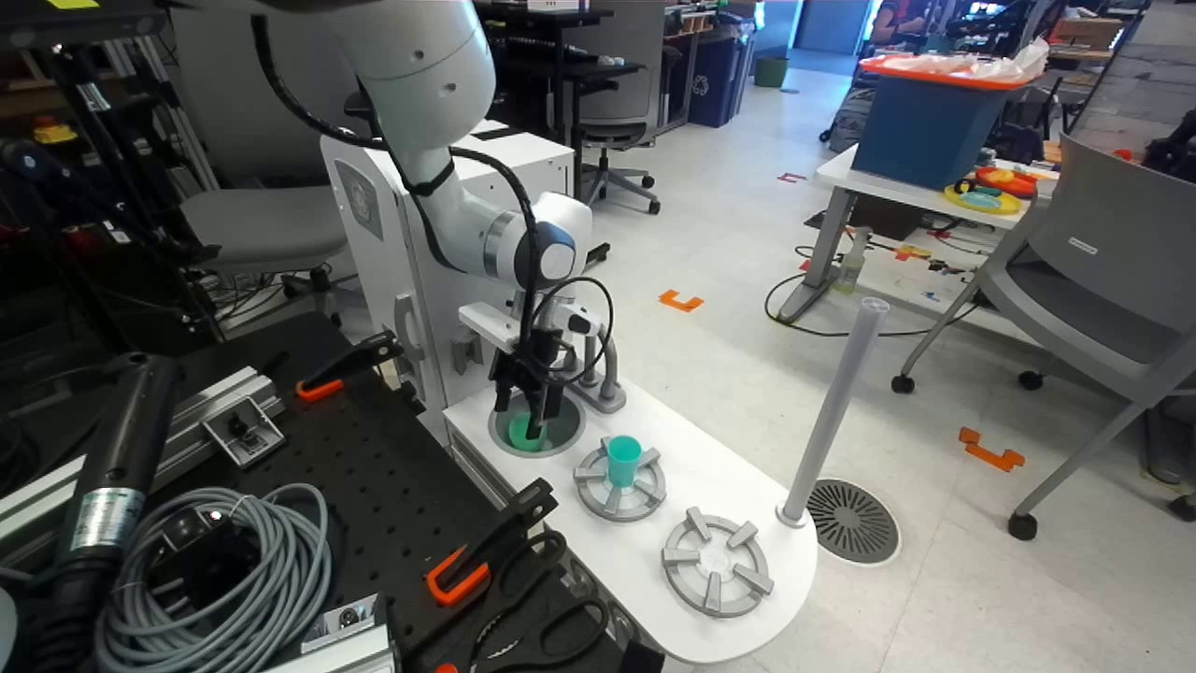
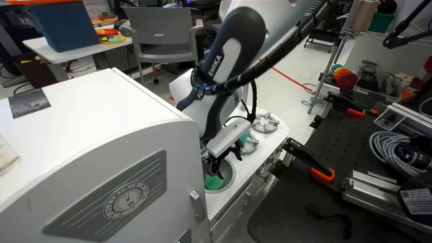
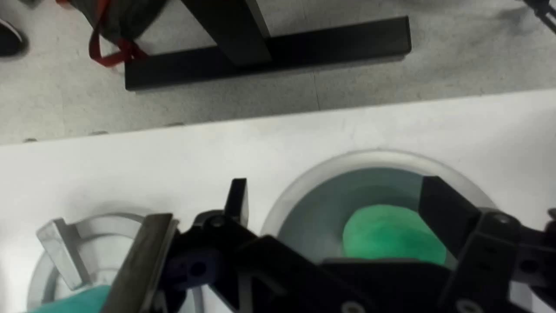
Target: Put the green plush toy in the sink.
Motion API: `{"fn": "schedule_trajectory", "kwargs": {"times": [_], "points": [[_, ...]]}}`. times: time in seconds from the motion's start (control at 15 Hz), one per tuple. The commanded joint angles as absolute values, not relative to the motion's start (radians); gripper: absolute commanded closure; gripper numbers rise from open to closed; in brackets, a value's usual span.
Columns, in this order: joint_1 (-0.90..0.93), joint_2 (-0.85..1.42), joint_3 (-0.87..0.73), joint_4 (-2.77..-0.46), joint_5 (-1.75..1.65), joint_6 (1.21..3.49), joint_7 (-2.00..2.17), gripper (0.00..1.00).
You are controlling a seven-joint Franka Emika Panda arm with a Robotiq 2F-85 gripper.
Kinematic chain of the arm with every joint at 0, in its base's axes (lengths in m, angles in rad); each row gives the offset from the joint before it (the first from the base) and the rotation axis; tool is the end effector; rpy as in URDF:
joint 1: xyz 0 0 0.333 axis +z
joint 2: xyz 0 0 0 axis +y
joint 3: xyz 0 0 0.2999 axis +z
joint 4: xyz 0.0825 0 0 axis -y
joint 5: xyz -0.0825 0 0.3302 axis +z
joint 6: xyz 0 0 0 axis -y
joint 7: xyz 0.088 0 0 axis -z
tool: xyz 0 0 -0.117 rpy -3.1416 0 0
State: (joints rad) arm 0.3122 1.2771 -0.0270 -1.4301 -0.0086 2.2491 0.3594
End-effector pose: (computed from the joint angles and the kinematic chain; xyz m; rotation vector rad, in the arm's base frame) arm 0.5298 0.1553 -0.0676 2.8971 -0.0784 -0.6240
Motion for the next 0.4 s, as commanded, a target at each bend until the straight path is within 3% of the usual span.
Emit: {"fn": "schedule_trajectory", "kwargs": {"times": [0.0,0.33], "points": [[0.258,1.077,-0.016,-1.671,-0.004,2.208,0.311,0.00],[0.260,1.134,-0.023,-1.596,-0.014,2.217,0.331,0.00]]}}
